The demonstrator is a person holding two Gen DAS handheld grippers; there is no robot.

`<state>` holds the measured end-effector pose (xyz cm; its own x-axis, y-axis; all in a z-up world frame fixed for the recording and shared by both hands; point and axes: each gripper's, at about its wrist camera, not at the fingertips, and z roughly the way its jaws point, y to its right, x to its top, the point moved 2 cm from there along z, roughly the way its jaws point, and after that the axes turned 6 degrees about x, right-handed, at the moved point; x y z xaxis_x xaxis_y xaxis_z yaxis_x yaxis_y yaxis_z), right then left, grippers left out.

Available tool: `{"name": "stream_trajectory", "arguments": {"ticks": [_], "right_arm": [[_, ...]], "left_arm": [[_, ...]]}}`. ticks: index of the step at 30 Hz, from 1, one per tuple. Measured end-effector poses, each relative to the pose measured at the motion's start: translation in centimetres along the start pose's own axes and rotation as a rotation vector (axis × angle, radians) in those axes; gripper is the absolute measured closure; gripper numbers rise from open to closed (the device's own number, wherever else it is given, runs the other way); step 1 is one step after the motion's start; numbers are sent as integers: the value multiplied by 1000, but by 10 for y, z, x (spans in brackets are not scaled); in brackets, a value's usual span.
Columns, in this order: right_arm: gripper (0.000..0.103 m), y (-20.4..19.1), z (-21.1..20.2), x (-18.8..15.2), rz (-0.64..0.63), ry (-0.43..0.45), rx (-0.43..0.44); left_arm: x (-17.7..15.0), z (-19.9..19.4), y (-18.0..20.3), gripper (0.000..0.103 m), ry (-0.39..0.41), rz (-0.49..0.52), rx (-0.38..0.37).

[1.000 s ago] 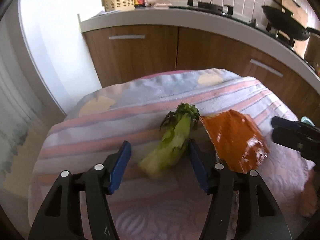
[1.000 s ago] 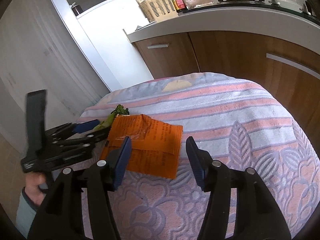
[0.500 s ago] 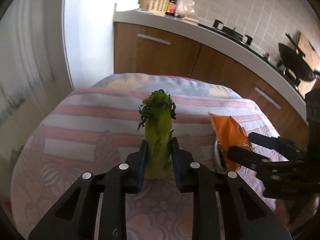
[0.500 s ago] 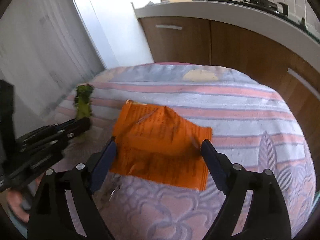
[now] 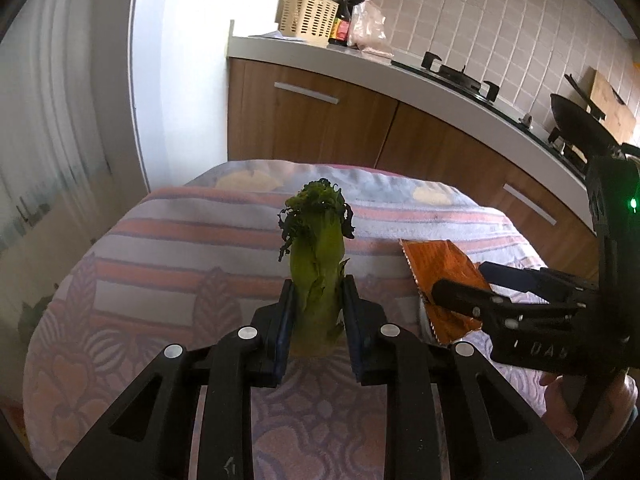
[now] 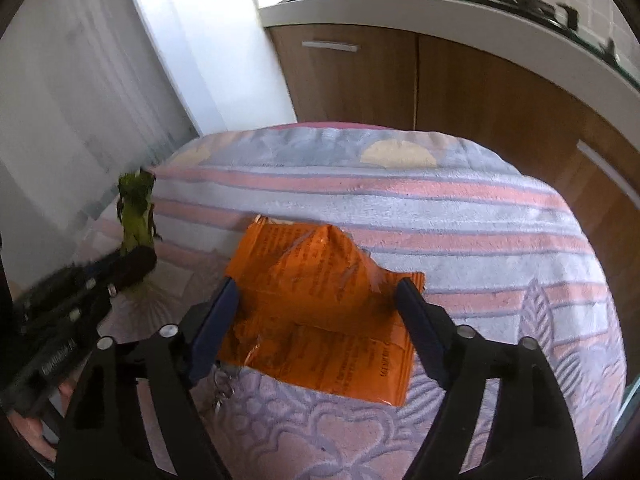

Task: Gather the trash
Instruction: 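Grasp the orange snack bag with the right gripper, then carry the bok choy and snack bag over the blue basket and open both grippers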

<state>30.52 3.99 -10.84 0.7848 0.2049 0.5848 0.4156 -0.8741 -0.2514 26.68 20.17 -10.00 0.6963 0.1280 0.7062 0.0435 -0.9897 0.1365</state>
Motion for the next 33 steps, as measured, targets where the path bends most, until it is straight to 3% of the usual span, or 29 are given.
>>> {"name": "stream_trajectory", "arguments": {"ticks": [3,9,10,14,20,28,33], "right_arm": [[30,0,2,0,1,-15,20],[59,-6,0,6,-3,-19,62],[69,-5,-1,6,1,-17,66],[79,5,-3,7,23,-11,84],[94,-4,-19,0,-37,44,-8],[96,15,-67,-13,4,142,-10],[96,19,-108,-32,-7,179,4]], "left_arm": [[1,1,-1,81,-1,-5,0],[0,-1,-2,81,4,-9,-9],[0,-1,-3,81,5,-9,-11],[1,-1,-4,81,4,-9,-15],[1,-1,-6,81,8,-13,-19],[1,-13,-1,81,48,-7,-25],[-8,-39,25,81,48,18,-73]]}}
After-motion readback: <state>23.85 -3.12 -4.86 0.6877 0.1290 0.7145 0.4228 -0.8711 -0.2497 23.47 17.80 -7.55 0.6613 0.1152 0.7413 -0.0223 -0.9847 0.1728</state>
